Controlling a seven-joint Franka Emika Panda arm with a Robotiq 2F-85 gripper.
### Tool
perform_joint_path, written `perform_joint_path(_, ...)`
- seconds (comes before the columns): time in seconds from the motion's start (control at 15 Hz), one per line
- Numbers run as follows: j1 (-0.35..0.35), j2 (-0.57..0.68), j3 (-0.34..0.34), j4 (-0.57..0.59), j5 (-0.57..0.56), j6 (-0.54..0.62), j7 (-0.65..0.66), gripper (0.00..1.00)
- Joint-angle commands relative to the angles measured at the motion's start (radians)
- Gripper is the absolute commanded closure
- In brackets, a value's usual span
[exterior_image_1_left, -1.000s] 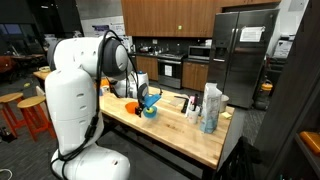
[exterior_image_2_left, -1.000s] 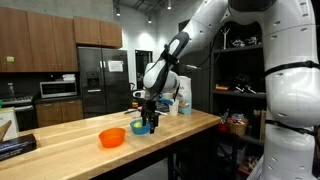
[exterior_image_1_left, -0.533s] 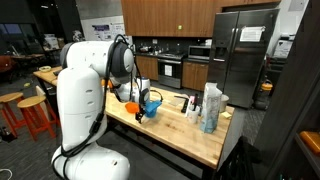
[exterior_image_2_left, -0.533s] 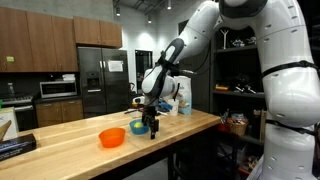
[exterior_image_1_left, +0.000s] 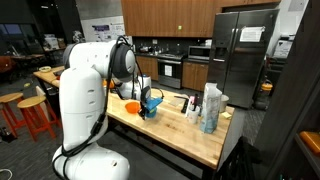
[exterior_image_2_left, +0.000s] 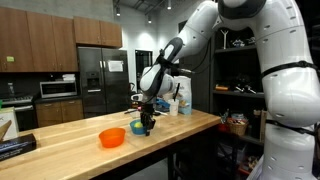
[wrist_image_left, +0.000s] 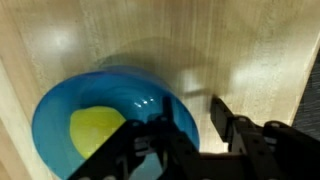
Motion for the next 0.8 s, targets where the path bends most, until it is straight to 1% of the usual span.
perform_joint_path(0.0,-0.021,0.001,0.022,0.005,-0.010,-0.003,0.008,0.86)
perform_joint_path(0.13,-0.018,0.001,0.023,0.001,-0.017,0.005,0.013,0.88)
perform_joint_path(0.2,-0.017,0.001,0.023,0.002,-0.021,0.007,0.015,0.95)
perform_joint_path(0.27,-0.018,0.000,0.026,0.003,-0.019,0.007,0.011,0.99)
perform_joint_path(0.4,-0.016,-0.005,0.029,0.009,-0.024,-0.002,0.011,1.00)
perform_joint_path(0.47,-0.013,-0.007,0.028,0.012,-0.031,-0.004,0.017,0.98)
perform_joint_path(0.53,-0.014,-0.008,0.030,0.016,-0.033,-0.010,0.014,1.00)
perform_joint_path(0.73,-0.012,-0.016,0.031,0.024,-0.041,-0.020,0.017,0.99)
